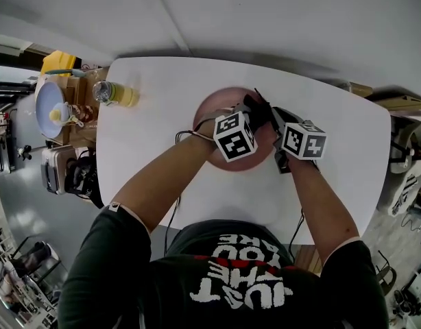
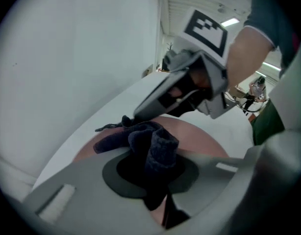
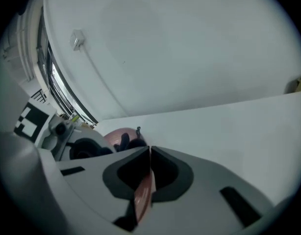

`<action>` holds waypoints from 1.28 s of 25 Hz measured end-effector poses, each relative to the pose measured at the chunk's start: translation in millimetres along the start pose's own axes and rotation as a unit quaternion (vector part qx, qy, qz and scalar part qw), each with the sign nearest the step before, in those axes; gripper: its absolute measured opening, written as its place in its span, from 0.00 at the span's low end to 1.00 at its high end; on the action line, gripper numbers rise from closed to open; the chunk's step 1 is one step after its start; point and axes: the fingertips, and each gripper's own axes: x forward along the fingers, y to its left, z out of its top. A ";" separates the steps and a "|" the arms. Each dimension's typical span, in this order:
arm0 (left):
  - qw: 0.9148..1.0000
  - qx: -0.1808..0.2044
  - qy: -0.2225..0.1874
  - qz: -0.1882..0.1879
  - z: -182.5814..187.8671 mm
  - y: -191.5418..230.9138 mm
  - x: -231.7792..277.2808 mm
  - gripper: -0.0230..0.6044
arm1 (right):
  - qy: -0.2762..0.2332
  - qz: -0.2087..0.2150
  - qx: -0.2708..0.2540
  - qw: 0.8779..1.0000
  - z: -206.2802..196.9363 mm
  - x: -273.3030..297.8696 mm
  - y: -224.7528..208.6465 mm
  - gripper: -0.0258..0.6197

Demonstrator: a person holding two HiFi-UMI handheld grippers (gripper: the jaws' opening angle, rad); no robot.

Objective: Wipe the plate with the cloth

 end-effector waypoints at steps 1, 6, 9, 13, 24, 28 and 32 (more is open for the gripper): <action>1.000 0.010 0.001 -0.020 -0.6 -13.7 0.1 0.12 | -0.001 -0.002 0.000 1.000 1.2 0.7 0.2 0.06; 0.991 0.067 0.026 -0.112 -10.5 -81.1 -2.1 0.12 | -0.001 -0.010 0.000 1.000 1.8 1.3 -0.7 0.06; 0.984 0.088 0.054 -0.148 -26.1 -108.3 -8.4 0.12 | 0.001 -0.020 -0.022 1.000 1.7 0.2 -0.2 0.06; 0.982 0.076 0.096 -0.146 -56.2 -108.6 -27.4 0.12 | 0.001 -0.032 -0.034 0.999 0.7 -4.5 -4.1 0.06; 0.987 -0.095 0.129 0.000 -132.1 -33.3 -72.6 0.12 | 0.028 -0.033 -0.101 0.994 -12.4 -9.8 7.8 0.06; 0.976 -0.174 0.115 0.069 -140.9 1.8 -79.1 0.12 | 0.037 -0.032 -0.126 0.991 -21.6 -16.5 15.3 0.06; 0.960 -0.206 0.116 0.149 -146.3 46.0 -86.8 0.12 | 0.048 -0.028 -0.169 0.984 -30.1 -19.3 26.5 0.06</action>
